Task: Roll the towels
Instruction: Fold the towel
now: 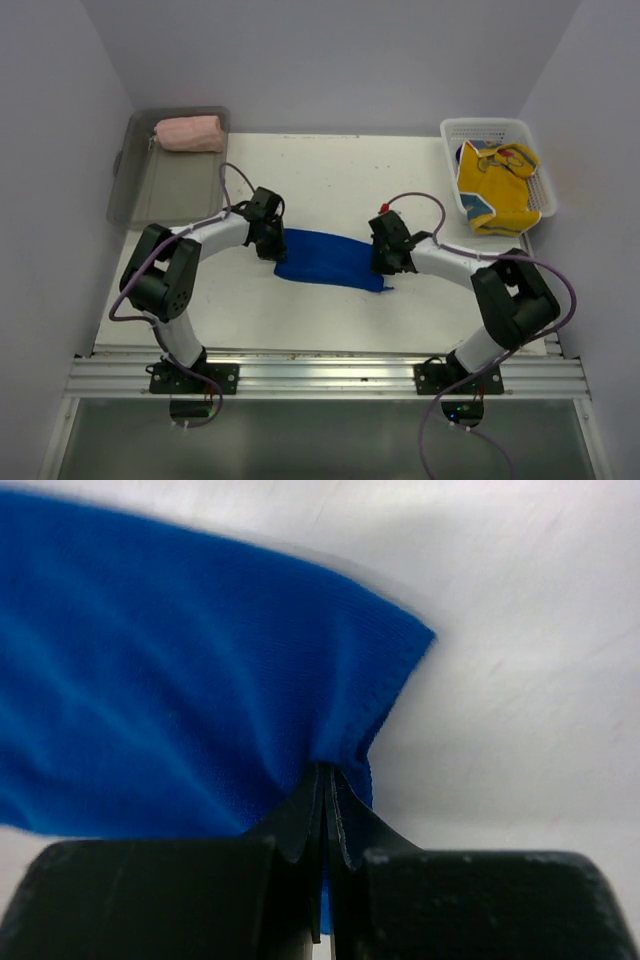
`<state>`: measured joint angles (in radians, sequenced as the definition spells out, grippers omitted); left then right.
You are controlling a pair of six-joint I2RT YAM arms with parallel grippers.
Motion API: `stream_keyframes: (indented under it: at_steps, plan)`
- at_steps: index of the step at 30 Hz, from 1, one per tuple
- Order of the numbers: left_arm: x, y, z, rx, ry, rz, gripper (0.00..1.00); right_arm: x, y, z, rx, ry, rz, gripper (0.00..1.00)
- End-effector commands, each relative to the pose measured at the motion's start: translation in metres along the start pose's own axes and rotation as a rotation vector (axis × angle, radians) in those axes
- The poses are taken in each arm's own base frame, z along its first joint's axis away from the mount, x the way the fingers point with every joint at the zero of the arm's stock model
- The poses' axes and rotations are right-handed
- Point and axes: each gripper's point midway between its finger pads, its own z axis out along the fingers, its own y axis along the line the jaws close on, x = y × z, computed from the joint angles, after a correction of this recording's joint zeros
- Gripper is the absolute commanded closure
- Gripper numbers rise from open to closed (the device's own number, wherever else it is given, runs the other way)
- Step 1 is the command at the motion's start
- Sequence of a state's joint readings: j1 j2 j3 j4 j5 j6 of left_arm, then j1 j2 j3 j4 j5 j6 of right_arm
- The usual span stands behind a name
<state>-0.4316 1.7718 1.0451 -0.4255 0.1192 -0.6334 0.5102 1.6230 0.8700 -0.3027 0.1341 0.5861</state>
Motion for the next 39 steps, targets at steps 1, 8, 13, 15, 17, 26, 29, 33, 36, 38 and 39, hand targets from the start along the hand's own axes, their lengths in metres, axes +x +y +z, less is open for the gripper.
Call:
stream_keyframes:
  at_steps: [1, 8, 13, 15, 17, 26, 29, 33, 36, 38, 39]
  plan:
    - [-0.014, 0.011, -0.003, -0.076, -0.030, 0.058, 1.00, 0.059, 0.011, -0.018, 0.001, 0.093, 0.030, 1.00]
    - [-0.025, -0.003, -0.037, -0.058, -0.109, 0.118, 1.00, 0.030, 0.003, -0.060, 0.049, -0.058, 0.042, 0.92]
    - [-0.011, -0.002, -0.044, -0.049, -0.083, 0.125, 1.00, 0.013, 0.008, -0.055, 0.086, -0.049, -0.073, 0.83]
    - [-0.007, -0.011, -0.045, -0.002, -0.087, 0.131, 1.00, 0.005, 0.017, -0.052, 0.077, -0.048, -0.110, 0.86]
    - [0.007, -0.013, -0.037, 0.033, -0.048, 0.140, 1.00, 0.002, 0.022, -0.040, 0.080, -0.035, -0.151, 0.87]
    - [0.019, 0.007, 0.000, -0.048, 0.015, 0.075, 1.00, 0.020, -0.002, 0.001, 0.173, 0.046, -0.214, 0.93]
    - [0.008, 0.004, 0.011, -0.075, 0.026, 0.078, 1.00, 0.040, -0.012, -0.001, 0.172, 0.073, -0.192, 0.93]
    - [-0.030, -0.010, 0.021, -0.079, -0.059, 0.107, 1.00, 0.071, 0.001, -0.015, 0.066, 0.104, -0.061, 0.93]
    - [-0.061, -0.009, 0.026, -0.152, -0.101, 0.125, 1.00, 0.093, 0.010, -0.024, 0.051, 0.114, -0.013, 0.93]
    - [-0.075, -0.006, 0.027, -0.189, -0.121, 0.133, 1.00, 0.101, 0.022, -0.033, 0.019, 0.106, -0.003, 0.94]
    - [-0.087, -0.012, 0.023, -0.178, -0.143, 0.153, 1.00, 0.102, 0.029, -0.037, 0.002, 0.100, 0.034, 0.94]
